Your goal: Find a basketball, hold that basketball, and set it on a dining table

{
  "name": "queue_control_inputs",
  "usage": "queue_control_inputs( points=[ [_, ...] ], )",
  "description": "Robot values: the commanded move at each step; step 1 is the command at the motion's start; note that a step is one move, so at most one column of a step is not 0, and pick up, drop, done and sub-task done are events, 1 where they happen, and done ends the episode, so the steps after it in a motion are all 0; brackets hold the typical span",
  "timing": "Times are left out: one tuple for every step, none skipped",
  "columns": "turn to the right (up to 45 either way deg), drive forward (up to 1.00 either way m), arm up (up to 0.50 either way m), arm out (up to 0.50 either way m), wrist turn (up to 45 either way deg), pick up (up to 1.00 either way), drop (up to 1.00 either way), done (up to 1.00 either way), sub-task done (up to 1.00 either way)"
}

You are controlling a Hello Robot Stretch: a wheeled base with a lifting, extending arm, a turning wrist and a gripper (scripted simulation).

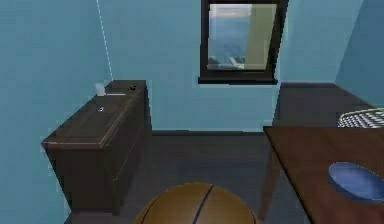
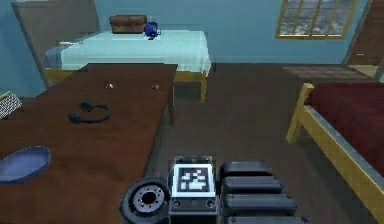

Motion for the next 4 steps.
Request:
queue_control_inputs(
  points=[
    [0.0, 1.00, 0.00, 0.00, 0.0, 0.00, 0.00, 0.00, 0.00],
    [6.0, 0.00, 0.00, 0.00, 0.0, 0.00, 0.00, 0.00, 0.00],
    [0.0, 0.30, 0.00, 0.00, 0.0, 0.00, 0.00, 0.00, 0.00],
    [42.0, 0.00, 0.00, 0.00, 0.0, 0.00, 0.00, 0.00, 0.00]
  ],
)
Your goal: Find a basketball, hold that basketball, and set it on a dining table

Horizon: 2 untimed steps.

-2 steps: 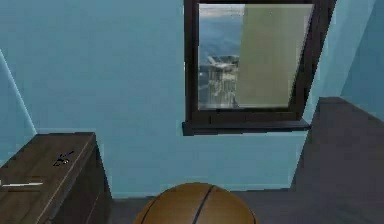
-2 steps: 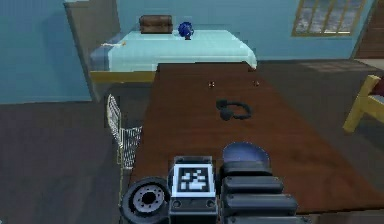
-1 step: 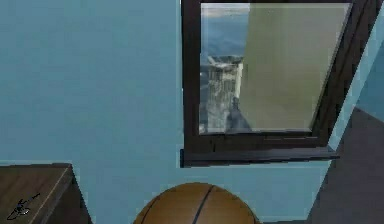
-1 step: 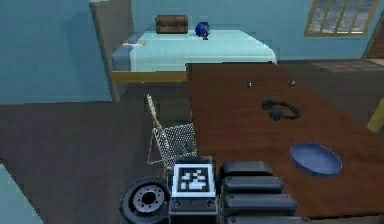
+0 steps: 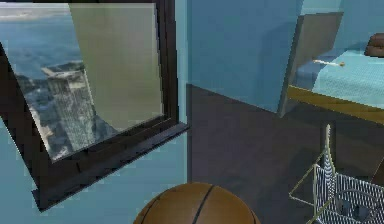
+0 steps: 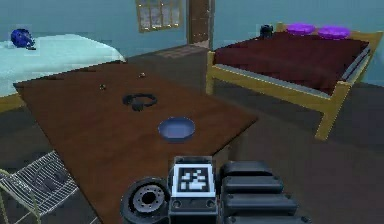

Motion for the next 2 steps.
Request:
queue_control_inputs(
  points=[
    [0.0, 0.50, 0.00, 0.00, 0.0, 0.00, 0.00, 0.00, 0.00],
    [27.0, 0.00, 0.00, 0.00, 0.0, 0.00, 0.00, 0.00, 0.00]
  ],
)
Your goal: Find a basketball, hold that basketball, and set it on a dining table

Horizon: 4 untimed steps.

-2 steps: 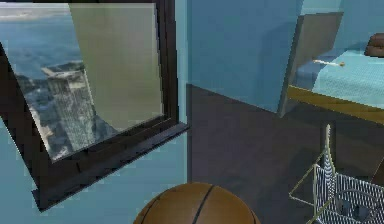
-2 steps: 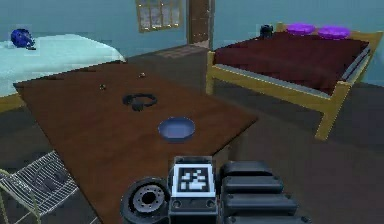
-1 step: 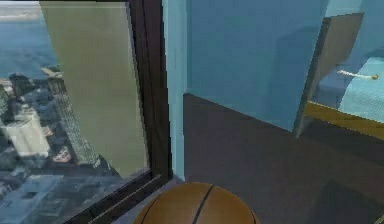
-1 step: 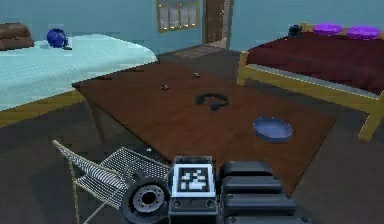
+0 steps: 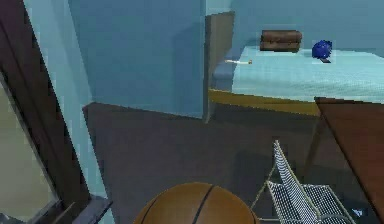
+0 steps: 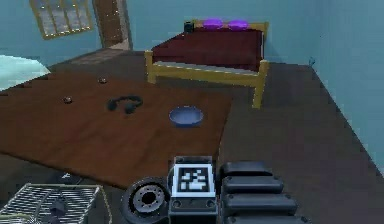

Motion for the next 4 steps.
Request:
queue_control_inputs(
  points=[
    [0.0, 1.00, 0.00, 0.00, 0.0, 0.00, 0.00, 0.00, 0.00],
    [12.0, 0.00, 0.00, 0.00, 0.0, 0.00, 0.00, 0.00, 0.00],
    [0.0, 0.10, 0.00, 0.00, 0.0, 0.00, 0.00, 0.00, 0.00],
    [45.0, 0.00, 0.00, 0.00, 0.0, 0.00, 0.00, 0.00, 0.00]
  ],
)
